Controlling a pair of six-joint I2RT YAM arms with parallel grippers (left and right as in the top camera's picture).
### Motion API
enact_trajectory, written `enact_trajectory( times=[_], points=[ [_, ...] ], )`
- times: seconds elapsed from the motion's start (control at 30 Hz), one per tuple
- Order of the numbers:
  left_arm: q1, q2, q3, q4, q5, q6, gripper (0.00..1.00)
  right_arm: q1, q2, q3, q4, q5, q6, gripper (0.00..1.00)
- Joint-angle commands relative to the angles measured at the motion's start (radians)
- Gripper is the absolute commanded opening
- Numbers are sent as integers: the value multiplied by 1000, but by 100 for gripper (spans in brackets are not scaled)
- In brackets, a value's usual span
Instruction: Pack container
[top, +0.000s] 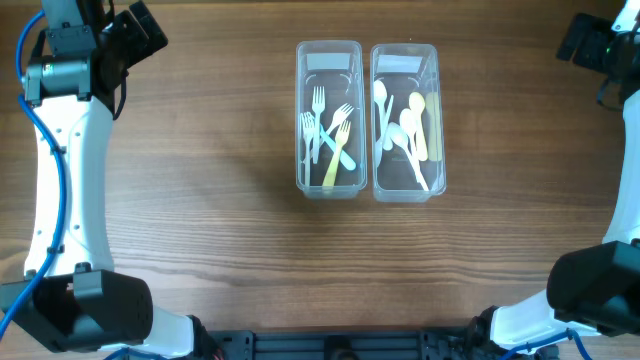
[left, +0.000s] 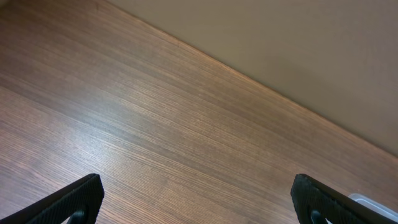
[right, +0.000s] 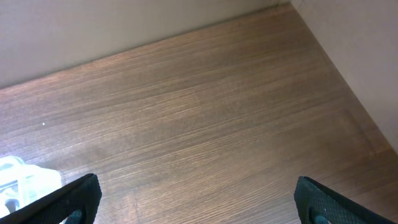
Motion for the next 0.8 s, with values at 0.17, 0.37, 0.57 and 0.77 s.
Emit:
enact_trajectory(
  times=[0.17,0.37,0.57,0.77],
  points=[
    [-1,5,2,0,-5,-1,100,5,9,-7,2,-5,4,100],
    [-1,5,2,0,-5,-1,100,5,5,-8,2,-5,4,100],
    [-1,5,2,0,-5,-1,100,36,-163,-8,0,-5,4,100],
    [-1,5,2,0,-5,-1,100,104,-420,-8,0,-5,4,99]
  ],
)
